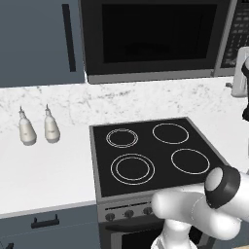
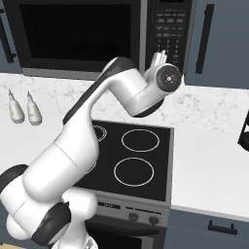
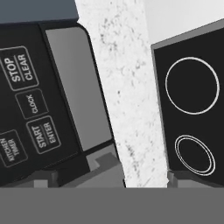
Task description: Pick the bell pepper from the sink and place it in the bowl. Then pick the bowl and place it in the microwave. Then close the microwave door and press the start button.
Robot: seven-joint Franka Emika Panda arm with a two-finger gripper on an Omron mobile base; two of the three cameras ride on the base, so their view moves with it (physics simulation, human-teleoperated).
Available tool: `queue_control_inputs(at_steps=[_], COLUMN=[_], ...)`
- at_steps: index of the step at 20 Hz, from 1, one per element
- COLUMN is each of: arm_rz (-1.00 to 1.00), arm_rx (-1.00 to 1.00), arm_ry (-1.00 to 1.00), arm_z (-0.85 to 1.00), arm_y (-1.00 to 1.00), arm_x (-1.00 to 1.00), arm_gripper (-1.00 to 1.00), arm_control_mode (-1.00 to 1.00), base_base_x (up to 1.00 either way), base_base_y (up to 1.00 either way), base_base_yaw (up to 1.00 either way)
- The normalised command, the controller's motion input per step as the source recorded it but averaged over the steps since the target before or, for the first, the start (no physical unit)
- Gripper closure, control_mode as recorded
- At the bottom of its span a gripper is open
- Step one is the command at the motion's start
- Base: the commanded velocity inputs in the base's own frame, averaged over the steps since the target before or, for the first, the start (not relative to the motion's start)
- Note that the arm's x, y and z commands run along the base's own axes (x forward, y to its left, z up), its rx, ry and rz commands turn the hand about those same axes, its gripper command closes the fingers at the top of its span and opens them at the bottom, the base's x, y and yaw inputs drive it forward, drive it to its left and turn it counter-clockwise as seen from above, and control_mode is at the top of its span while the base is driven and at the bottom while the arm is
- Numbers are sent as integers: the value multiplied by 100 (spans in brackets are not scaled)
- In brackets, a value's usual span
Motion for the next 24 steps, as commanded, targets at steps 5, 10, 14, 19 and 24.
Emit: queue_control_inputs(at_steps=[5, 10, 14, 19, 24], arm_rz=[0, 0, 0, 0, 0], arm_rx=[0, 0, 0, 0, 0], arm_ry=[0, 0, -1, 0, 0], arm_z=[0, -3, -3, -1, -6], arm_y=[-2, -5, -6, -2, -7], arm_x=[31, 23, 10, 17, 18], arm_gripper=[-100, -100, -100, -100, -100], arm_control_mode=[-100, -100, -100, -100, -100], base_base_x=[0, 0, 0, 0, 0], base_base_y=[0, 0, 0, 0, 0], base_base_yaw=[0, 0, 0, 0, 0])
